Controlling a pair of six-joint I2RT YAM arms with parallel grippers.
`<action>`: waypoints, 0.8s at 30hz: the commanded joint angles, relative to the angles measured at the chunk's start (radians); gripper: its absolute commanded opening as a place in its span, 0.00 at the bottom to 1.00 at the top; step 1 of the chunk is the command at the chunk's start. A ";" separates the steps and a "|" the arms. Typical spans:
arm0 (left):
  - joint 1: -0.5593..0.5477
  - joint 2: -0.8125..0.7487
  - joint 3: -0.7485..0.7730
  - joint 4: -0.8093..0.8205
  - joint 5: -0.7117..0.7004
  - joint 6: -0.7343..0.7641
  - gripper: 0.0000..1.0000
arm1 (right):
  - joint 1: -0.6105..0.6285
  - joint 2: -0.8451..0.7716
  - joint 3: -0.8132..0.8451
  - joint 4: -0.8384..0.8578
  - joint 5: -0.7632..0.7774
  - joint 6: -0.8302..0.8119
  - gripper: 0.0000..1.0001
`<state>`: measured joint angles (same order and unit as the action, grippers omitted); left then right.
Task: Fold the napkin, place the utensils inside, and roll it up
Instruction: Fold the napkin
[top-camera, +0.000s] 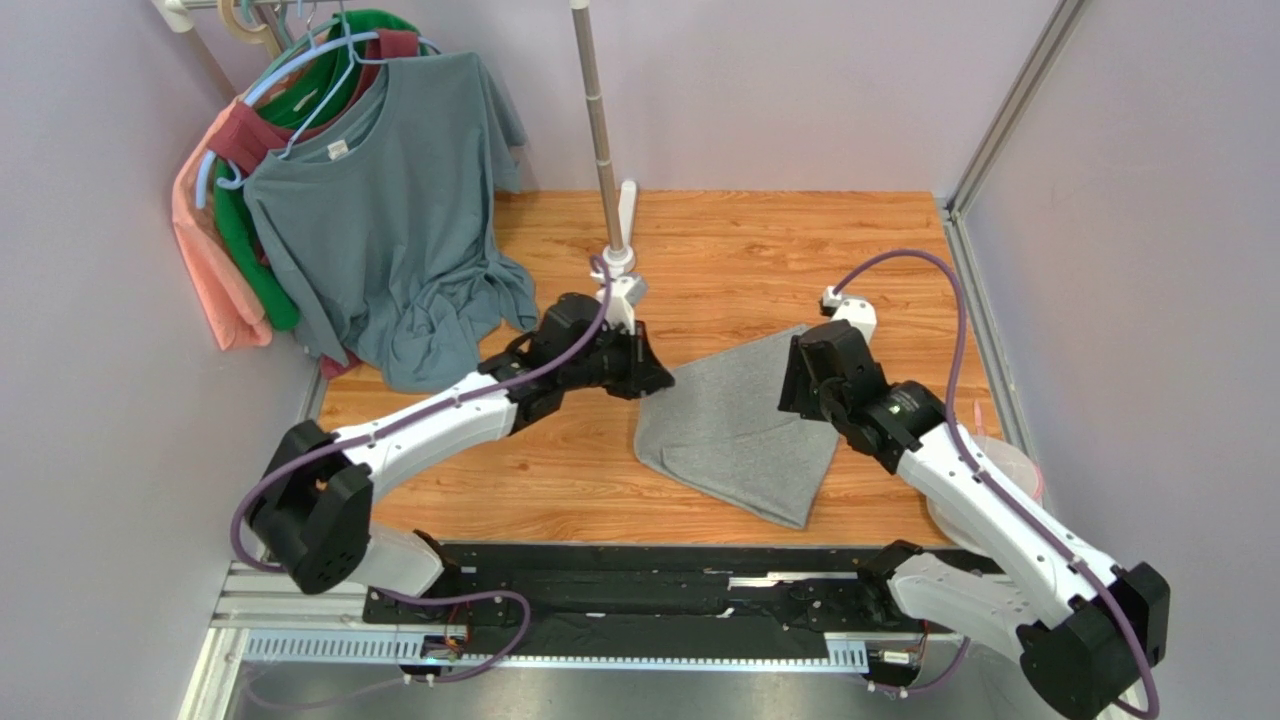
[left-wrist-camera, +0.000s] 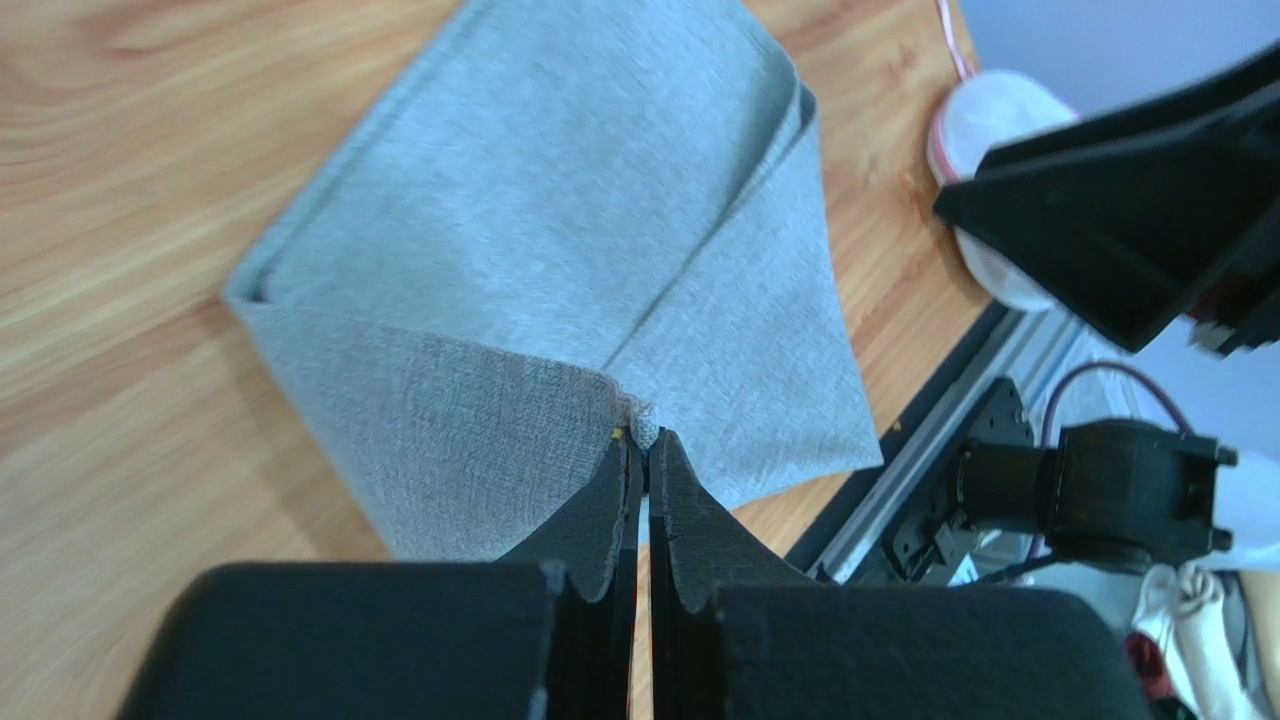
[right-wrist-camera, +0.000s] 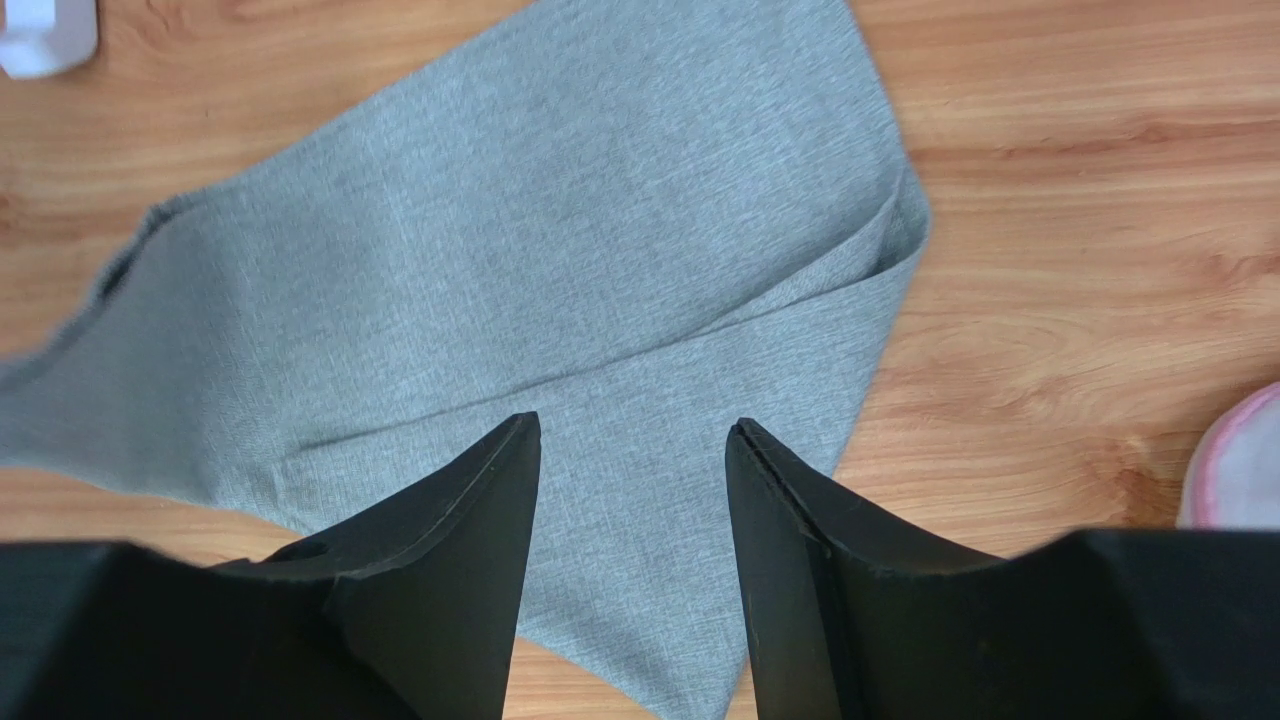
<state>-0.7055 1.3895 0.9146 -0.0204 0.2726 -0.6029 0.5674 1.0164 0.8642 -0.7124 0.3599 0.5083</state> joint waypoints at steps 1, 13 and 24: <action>-0.113 0.091 0.069 0.092 0.020 0.046 0.00 | -0.037 -0.053 0.002 0.008 0.068 -0.002 0.53; -0.301 0.266 0.164 0.227 0.115 0.120 0.00 | -0.067 -0.154 -0.082 0.034 0.106 -0.007 0.53; -0.422 0.376 0.259 0.229 0.229 0.204 0.00 | -0.081 -0.216 -0.119 0.014 0.123 -0.007 0.54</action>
<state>-1.0966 1.7493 1.1046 0.1638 0.4351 -0.4629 0.4911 0.8249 0.7467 -0.7094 0.4469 0.5037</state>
